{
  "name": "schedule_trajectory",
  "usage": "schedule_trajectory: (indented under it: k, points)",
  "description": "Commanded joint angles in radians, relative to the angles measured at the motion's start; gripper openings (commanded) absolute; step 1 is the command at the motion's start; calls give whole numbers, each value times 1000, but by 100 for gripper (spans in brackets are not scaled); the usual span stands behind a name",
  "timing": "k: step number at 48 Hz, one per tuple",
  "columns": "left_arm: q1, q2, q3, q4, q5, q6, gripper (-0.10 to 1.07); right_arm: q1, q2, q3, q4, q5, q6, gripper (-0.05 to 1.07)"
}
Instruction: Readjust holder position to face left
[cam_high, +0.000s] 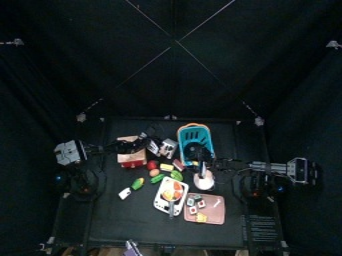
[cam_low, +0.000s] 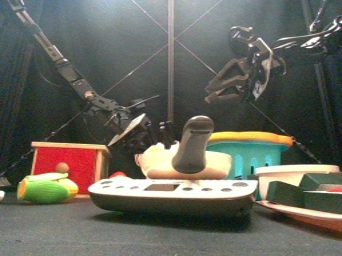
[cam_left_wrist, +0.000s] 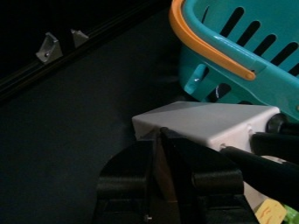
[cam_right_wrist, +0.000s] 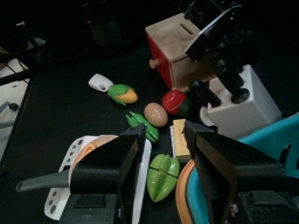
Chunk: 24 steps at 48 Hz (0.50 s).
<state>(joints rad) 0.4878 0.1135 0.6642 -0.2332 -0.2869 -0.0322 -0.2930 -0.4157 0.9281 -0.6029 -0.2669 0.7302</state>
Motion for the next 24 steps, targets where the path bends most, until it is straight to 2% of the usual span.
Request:
schedule_trajectory:
  k: [1,24]
  points:
    - [0,-3,-31,3,-3,2,58,-5,-12,-8,0,-9,2,79]
    - [0,15,-67,8,-3,3,58,-8,-12,-9,0,-9,2,79]
